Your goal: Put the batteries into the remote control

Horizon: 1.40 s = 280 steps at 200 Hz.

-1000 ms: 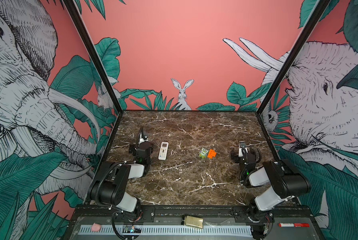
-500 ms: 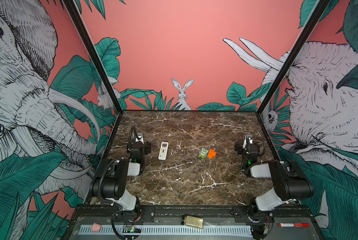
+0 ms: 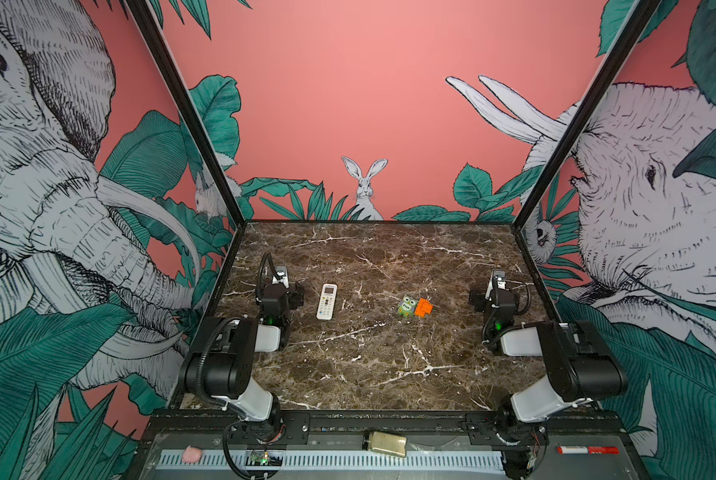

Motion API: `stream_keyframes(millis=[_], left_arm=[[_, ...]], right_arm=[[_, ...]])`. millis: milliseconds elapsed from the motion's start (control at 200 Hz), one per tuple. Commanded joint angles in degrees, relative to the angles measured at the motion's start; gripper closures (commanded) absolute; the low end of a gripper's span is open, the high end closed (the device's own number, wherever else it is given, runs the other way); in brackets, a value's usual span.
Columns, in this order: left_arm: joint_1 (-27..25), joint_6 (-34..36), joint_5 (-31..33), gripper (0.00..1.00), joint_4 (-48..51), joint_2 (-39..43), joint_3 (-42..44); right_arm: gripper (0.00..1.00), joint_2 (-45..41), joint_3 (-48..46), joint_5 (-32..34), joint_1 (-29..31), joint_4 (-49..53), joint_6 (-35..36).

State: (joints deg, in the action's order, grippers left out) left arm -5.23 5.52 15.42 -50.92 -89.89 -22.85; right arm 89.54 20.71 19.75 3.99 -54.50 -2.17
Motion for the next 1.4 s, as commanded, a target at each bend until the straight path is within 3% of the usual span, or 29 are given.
stream_keyframes(millis=[0, 855, 895, 945, 1000, 1035, 1135, 1265, 1395], left_arm=[[0.2, -0.6, -0.5, 0.00, -0.9, 1.0, 0.4], [0.3, -0.5, -0.4, 0.00, -1.0, 1.0, 0.5], [0.3, -0.6, -0.5, 0.00, -0.9, 1.0, 0.5], [0.2, -0.5, -0.4, 0.00, -1.0, 1.0, 0.4], [0.2, -0.6, -0.5, 0.00, -1.0, 1.0, 0.5], [0.2, -0.5, -0.5, 0.01, -0.9, 1.0, 0.5], [0.2, -0.5, -0.5, 0.01, -1.0, 1.0, 0.5], [0.2, -0.6, -0.5, 0.00, -1.1, 1.0, 0.4], [0.2, -0.5, -0.5, 0.00, -0.9, 1.0, 0.4]], right_arm=[[0.01, -0.8, -0.2, 0.8, -0.2, -1.5, -0.3], [0.01, -0.8, -0.2, -0.4, -0.1, -1.5, 0.1], [0.01, -1.0, -2.6, -3.8, 0.0, -5.3, 1.5], [0.01, -0.4, -9.6, -9.3, 0.0, -18.4, 3.6], [0.01, 1.7, -11.9, -8.3, 0.1, -26.3, 3.4], [0.01, 1.7, -9.6, -7.0, 0.0, -22.7, 3.2], [0.01, -2.1, 0.5, -3.4, -0.2, 2.7, 0.7], [0.01, -0.5, -4.3, -2.6, -0.2, -9.2, 1.0], [0.01, -0.8, 0.7, -1.8, -0.1, 0.7, 0.6]])
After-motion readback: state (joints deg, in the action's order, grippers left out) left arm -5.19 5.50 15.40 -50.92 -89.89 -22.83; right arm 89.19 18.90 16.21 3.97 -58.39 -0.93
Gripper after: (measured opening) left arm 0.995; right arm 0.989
